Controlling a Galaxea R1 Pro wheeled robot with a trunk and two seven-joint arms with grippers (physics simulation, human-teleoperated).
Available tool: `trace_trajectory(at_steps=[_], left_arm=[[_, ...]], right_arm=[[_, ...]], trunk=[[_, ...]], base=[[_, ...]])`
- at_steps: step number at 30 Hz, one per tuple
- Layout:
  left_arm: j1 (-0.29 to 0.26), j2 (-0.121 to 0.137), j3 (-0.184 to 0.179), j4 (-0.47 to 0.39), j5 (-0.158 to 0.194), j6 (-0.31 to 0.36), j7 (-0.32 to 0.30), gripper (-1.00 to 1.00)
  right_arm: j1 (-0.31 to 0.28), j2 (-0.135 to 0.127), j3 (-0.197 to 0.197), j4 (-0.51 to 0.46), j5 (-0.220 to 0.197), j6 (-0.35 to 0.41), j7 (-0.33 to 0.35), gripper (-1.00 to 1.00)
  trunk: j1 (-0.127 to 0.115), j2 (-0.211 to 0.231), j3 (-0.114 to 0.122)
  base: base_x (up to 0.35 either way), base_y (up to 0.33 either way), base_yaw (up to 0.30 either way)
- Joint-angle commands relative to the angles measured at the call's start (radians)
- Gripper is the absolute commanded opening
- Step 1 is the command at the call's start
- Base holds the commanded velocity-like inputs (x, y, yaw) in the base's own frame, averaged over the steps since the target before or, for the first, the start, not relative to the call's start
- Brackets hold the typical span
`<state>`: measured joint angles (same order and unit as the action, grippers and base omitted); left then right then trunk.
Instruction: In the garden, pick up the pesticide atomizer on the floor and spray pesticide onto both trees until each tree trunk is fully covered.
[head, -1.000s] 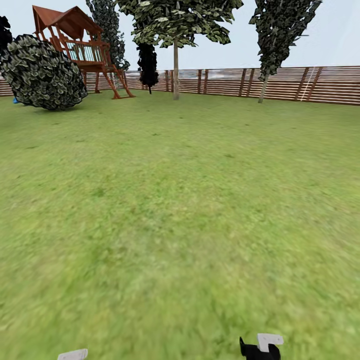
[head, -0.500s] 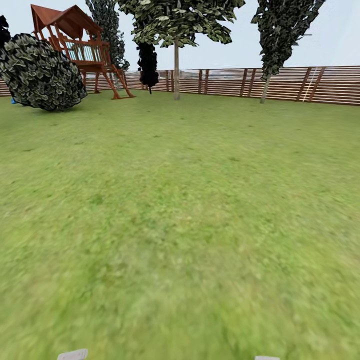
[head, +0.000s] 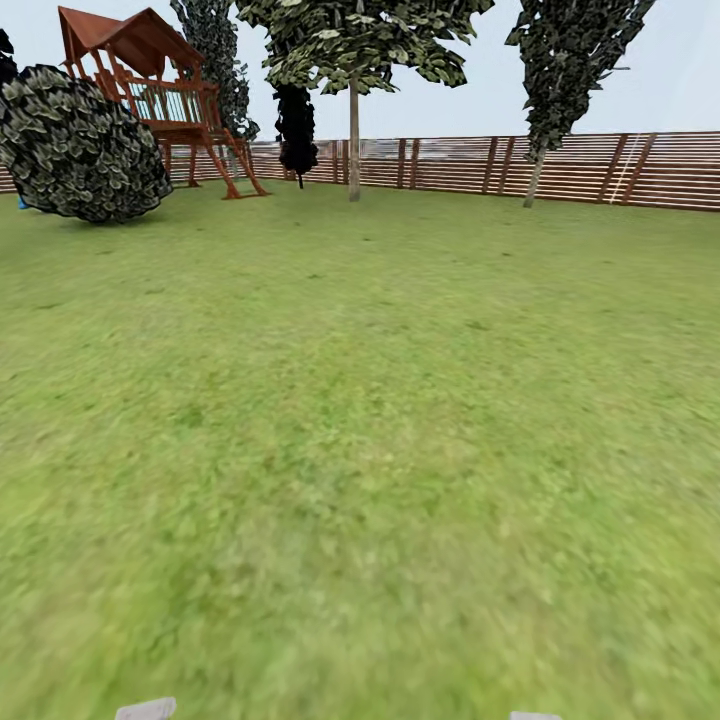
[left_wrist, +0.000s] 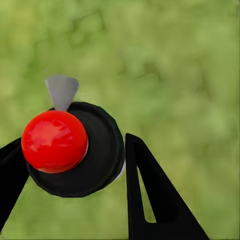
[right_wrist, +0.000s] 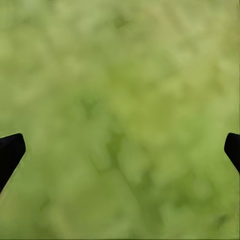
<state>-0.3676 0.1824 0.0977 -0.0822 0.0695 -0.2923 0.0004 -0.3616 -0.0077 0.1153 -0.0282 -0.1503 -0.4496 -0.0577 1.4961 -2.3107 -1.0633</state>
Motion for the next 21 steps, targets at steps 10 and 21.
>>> trace_trajectory(at_steps=[10, 21], left_arm=[[-0.001, -0.001, 0.002, 0.001, 0.007, -0.002, -0.002, -1.00], [-0.001, -0.001, 0.002, 0.002, 0.007, -0.003, -0.002, -1.00]], right_arm=[[0.000, 0.000, 0.009, 0.001, -0.009, -0.003, -0.002, 1.00], [0.000, 0.000, 0.009, 0.001, -0.009, -0.003, -0.002, 1.00]], trunk=[[0.000, 0.000, -0.001], [0.000, 0.000, -0.001]], base=[[0.337, 0.043, 0.000], [0.337, 0.000, 0.000]])
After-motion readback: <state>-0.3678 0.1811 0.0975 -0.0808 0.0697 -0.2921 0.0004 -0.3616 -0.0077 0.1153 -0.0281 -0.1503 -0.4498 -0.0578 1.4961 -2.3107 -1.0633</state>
